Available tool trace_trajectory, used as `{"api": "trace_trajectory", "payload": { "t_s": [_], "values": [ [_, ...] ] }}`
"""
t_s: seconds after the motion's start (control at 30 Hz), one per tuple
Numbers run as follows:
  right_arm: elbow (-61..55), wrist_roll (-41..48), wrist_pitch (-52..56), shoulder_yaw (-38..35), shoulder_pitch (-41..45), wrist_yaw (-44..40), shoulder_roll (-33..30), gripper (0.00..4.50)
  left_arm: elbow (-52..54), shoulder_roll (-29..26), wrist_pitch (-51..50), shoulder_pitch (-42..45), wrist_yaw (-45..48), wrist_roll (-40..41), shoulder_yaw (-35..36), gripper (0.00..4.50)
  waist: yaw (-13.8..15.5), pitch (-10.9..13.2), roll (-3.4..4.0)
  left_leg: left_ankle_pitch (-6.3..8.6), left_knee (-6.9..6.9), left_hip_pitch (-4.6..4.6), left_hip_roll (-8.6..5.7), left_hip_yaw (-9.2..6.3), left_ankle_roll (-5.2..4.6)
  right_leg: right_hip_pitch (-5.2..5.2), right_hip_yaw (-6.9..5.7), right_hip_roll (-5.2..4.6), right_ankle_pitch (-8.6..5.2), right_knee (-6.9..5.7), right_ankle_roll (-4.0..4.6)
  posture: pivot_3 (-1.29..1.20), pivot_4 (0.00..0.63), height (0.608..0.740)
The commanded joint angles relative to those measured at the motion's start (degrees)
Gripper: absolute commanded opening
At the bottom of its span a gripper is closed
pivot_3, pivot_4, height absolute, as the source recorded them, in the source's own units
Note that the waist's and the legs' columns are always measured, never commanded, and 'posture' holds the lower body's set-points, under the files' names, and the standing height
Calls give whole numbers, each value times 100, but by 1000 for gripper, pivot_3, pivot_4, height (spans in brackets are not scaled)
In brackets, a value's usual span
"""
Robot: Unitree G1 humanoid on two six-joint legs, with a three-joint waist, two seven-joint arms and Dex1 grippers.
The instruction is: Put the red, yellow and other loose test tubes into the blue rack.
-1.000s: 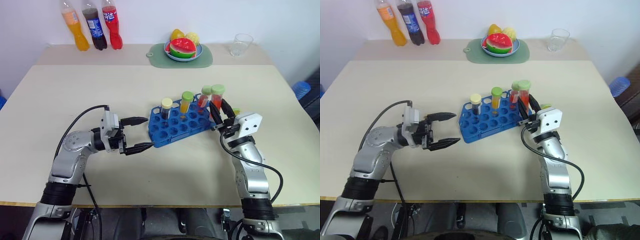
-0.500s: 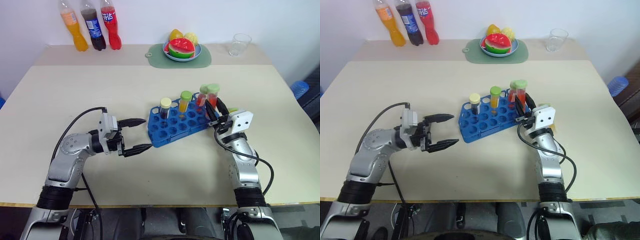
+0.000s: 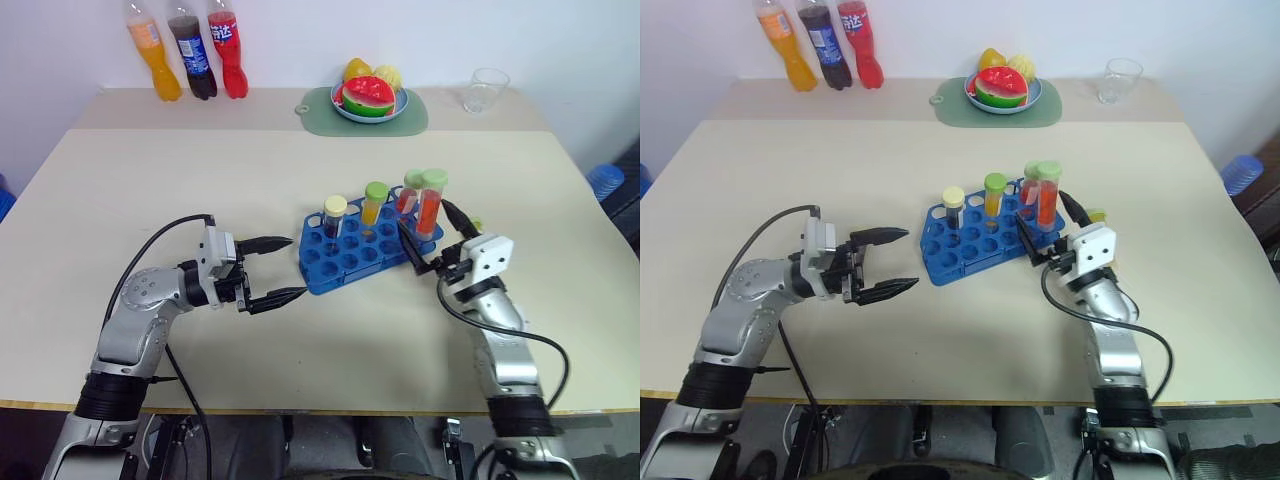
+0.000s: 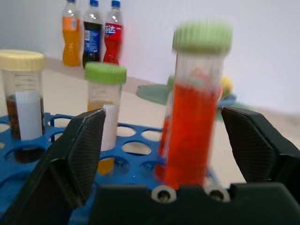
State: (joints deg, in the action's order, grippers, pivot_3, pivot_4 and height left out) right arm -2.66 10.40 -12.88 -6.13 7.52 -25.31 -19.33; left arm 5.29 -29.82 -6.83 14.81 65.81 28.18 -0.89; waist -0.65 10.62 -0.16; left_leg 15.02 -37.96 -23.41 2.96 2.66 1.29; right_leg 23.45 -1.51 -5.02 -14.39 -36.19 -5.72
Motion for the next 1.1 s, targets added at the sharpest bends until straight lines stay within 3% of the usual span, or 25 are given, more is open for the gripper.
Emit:
{"api": "trace_trajectory", "payload": {
  "t_s": [0.03,0.23,0.33,0.7,0.8,0.93,1.1],
  "values": [
    [-838,331,820,-142,-239,-217,-401,4479,62,86,100,61,10,37,-14,4500,-1,0,0,0,0,0,0,-1,0,0,-1,1,-1,0,1,0,150,740],
    [-1724,1258,3084,-309,-132,-366,-1072,4479,-38,206,116,153,56,-1,-75,4500,-5,0,-1,0,-1,1,1,-1,0,0,-1,1,-5,0,10,0,150,740],
    [-1620,1507,3660,-387,257,-415,-1269,4479,-24,235,111,148,63,-4,-92,4500,0,0,-2,0,-1,0,0,-1,0,0,0,1,-8,1,15,0,150,740],
    [-388,1342,3929,-197,1391,-907,-1382,4479,325,180,57,-200,-134,19,52,4500,0,1,-2,1,-1,-4,0,-1,-2,1,-1,1,-2,6,3,0,150,740],
    [-244,1342,3929,-192,1536,-963,-1326,3629,431,159,39,-289,-224,30,82,4500,3,0,-2,1,-1,-4,0,-2,-2,2,-2,1,-2,5,3,0,150,740],
    [-181,1287,3867,-160,1594,-1016,-1313,1617,527,126,25,-373,-308,46,93,4500,2,1,-2,1,-1,-5,0,-2,-2,2,-2,1,-1,6,2,0,150,740],
    [-214,1218,3800,-184,1549,-998,-1302,1617,544,117,32,-405,-348,50,91,4500,0,1,-2,1,-1,-5,0,-1,-2,2,-2,1,-1,6,2,0,150,740]
  ]
}}
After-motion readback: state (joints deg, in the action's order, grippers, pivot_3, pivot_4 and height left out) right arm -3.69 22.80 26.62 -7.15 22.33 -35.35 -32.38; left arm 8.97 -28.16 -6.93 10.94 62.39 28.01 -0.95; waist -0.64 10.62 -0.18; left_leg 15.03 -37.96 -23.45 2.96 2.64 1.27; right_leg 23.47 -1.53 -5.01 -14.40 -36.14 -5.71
